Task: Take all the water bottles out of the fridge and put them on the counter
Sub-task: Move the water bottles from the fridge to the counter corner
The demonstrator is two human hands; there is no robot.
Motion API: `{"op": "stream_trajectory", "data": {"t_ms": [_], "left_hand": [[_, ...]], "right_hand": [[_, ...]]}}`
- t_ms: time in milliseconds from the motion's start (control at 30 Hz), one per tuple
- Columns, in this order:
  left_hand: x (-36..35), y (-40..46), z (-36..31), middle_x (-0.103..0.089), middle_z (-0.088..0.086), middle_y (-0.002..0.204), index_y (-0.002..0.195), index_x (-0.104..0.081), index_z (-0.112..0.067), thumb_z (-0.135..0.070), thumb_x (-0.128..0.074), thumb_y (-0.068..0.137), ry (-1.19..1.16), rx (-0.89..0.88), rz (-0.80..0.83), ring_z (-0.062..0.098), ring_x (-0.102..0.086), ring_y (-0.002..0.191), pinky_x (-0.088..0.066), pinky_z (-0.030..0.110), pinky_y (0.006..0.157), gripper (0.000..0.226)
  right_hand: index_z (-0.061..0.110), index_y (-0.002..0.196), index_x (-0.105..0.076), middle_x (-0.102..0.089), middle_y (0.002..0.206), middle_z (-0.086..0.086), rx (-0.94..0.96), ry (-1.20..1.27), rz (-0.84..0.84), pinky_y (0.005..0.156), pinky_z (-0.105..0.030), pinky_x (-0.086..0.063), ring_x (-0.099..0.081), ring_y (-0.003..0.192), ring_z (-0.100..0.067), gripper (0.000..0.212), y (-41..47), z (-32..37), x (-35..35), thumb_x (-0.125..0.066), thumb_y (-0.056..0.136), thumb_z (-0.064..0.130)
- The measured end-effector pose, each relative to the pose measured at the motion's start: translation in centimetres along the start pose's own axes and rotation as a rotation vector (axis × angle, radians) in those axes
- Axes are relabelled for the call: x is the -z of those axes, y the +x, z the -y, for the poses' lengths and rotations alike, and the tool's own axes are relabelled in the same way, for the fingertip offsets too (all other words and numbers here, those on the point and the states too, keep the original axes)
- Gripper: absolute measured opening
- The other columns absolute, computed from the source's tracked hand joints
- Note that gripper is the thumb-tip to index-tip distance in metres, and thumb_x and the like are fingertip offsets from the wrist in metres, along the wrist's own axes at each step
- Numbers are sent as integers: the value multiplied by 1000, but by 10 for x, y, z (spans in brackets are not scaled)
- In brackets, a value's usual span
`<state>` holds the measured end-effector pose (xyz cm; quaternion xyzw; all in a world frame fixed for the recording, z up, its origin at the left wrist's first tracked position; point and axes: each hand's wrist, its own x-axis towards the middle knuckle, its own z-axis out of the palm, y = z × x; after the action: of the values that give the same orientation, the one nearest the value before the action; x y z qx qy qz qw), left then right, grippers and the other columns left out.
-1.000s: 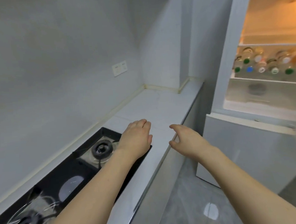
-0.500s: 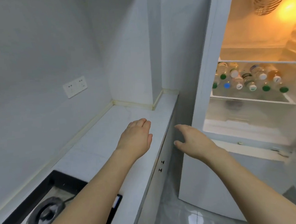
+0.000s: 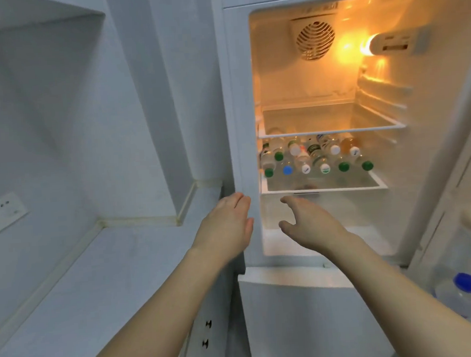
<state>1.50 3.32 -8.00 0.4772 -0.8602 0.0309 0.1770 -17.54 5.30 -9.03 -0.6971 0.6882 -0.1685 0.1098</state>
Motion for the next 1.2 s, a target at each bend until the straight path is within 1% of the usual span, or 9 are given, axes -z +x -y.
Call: {"op": "stream_trajectory", "data": {"t_ms": [233, 367, 633, 733, 800, 900, 967, 1067, 1200], "left_hand": [[-34, 101, -36, -47, 3, 137, 136, -44, -13, -28, -44, 98, -136, 24, 19, 24, -50, 117, -43, 34, 90, 41], [-59, 159, -49, -54, 7, 130, 128, -50, -11, -28, -47, 97, -239, 82, 50, 24, -53, 114, -44, 33, 90, 36], [-114, 268, -22, -62, 8, 101, 99, -57, -15, -37, -45, 91, -404, 536, 205, 27, -56, 89, -39, 31, 67, 27], [-137, 299, -11, -63, 13, 104, 106, -59, -10, -38, -46, 92, -489, 646, 213, 30, -59, 95, -39, 31, 68, 33], [-153, 321, -5, -65, 15, 110, 111, -61, -7, -41, -47, 92, -534, 710, 193, 34, -60, 102, -47, 34, 77, 41], [-171, 341, -3, -68, 17, 101, 97, -65, -6, -46, -45, 92, -626, 725, 142, 37, -63, 94, -54, 41, 85, 46], [-183, 353, 1, -68, 16, 96, 96, -64, -8, -53, -40, 91, -622, 727, 122, 36, -63, 89, -54, 43, 83, 51], [-197, 367, 6, -66, 11, 102, 104, -59, -10, -54, -37, 95, -598, 765, 136, 29, -61, 87, -50, 37, 75, 50], [-206, 377, 6, -62, 9, 117, 120, -56, -13, -56, -35, 97, -567, 785, 142, 28, -57, 98, -39, 32, 73, 53]], "right_hand": [[17, 131, -51, -56, 132, -4, -127, 44, -92, 95, -36, -46, -53, 119, -25, 44, 76, -76, 29, -53, 89, 28], [14, 136, -48, -59, 129, -8, -222, 135, -122, 87, -34, -46, -56, 114, -28, 48, 119, -109, 38, -52, 90, 26], [9, 119, -56, -59, 109, -8, -425, 569, -149, 79, -33, -46, -56, 94, -24, 31, 214, -150, 31, -54, 92, 25], [11, 121, -55, -58, 113, -9, -491, 693, -154, 75, -32, -46, -55, 102, -28, 31, 253, -156, 25, -52, 95, 28], [14, 110, -57, -58, 105, -8, -485, 717, -155, 77, -37, -51, -57, 99, -29, 21, 282, -160, 22, -51, 95, 26], [18, 95, -55, -57, 94, -6, -457, 785, -151, 82, -36, -50, -57, 89, -27, 6, 318, -163, 17, -54, 94, 24], [19, 92, -52, -55, 91, -9, -479, 800, -105, 75, -37, -48, -52, 82, -27, 9, 341, -166, 12, -54, 96, 27], [13, 98, -53, -53, 75, -15, -540, 913, -26, 52, -31, -43, -48, 58, -25, 17, 366, -172, 4, -56, 94, 29], [4, 86, -57, -57, 65, -14, -534, 1016, -19, 46, -28, -45, -50, 47, -24, 28, 380, -177, 1, -61, 93, 30]]}}
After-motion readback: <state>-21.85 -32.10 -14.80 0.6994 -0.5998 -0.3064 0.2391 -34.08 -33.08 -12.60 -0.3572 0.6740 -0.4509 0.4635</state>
